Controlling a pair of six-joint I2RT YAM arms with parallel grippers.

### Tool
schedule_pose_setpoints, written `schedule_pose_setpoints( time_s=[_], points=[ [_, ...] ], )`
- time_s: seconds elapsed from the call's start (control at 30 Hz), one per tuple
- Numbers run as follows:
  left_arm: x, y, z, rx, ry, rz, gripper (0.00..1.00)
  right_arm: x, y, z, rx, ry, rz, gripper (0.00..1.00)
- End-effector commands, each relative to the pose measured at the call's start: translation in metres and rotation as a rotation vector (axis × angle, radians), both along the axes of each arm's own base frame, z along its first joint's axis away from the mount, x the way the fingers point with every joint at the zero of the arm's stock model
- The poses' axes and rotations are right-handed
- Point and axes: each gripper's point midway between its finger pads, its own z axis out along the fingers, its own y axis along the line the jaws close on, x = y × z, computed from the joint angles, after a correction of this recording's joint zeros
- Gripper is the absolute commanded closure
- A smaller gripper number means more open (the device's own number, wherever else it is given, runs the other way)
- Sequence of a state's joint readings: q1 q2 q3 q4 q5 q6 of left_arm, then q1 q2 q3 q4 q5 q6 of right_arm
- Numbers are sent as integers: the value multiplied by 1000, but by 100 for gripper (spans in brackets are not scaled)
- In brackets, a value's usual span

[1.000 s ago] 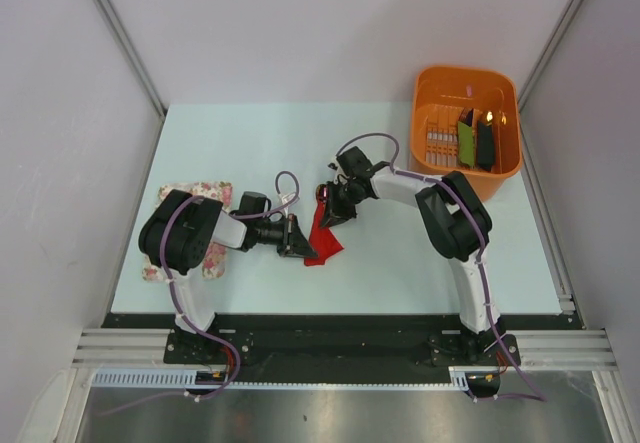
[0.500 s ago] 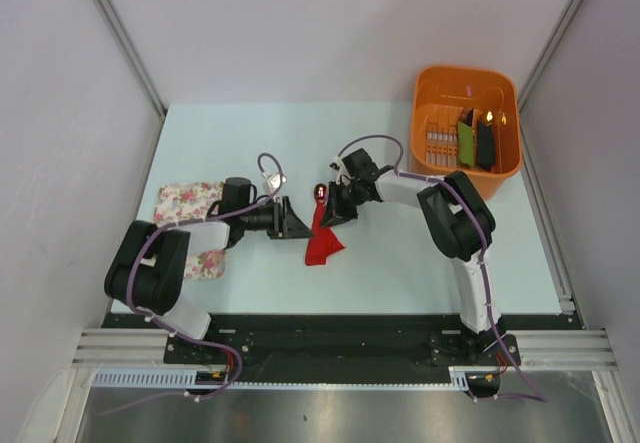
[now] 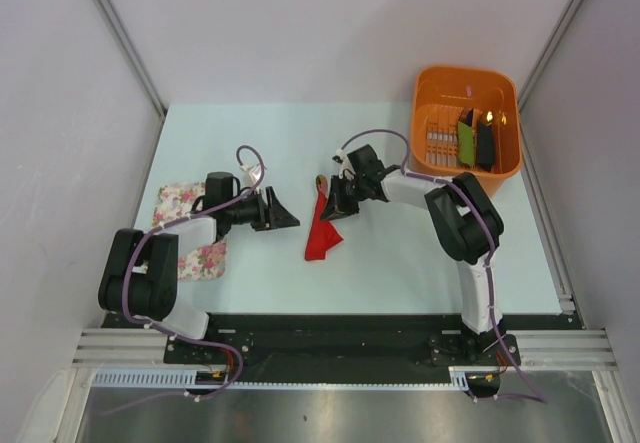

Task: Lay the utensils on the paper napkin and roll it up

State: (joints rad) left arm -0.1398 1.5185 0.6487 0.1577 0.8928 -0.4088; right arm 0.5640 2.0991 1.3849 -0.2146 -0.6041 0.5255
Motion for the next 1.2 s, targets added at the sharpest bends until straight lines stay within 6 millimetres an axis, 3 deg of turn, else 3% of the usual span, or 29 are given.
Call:
schedule_pose_setpoints(
  time_s=[0.0,0.13,0.33,0.57,0.67,0.7,0.77,0.8,0.87,1.17],
  points=[
    [9,1,6,4,-61,-10,37,8,10,48,110,-114,43,100],
    [8,-1,8,-8,-81,-34,33,5,12,61,137,-146,81,100],
    [3,-5,28,-43,-196,-107,26,-3,12,77,173,-172,138,100],
    [-4,-7,67,-60,-369,-173,25,-12,7,117,199,-239,190,100],
    [-8,-8,76,-35,-398,-171,23,-16,3,141,189,-292,196,100],
    [-7,-8,88,-14,-458,-178,23,-18,2,151,186,-313,198,100],
    [-9,-12,88,52,-456,-169,24,-21,1,164,169,-334,192,100],
    [-11,-17,98,67,-495,-180,24,-22,-1,174,168,-361,184,100],
    [-13,-20,100,101,-481,-168,24,-26,-2,180,143,-373,171,100],
    [-36,-50,135,22,-510,-199,21,-45,1,223,169,-456,161,100]
  ],
)
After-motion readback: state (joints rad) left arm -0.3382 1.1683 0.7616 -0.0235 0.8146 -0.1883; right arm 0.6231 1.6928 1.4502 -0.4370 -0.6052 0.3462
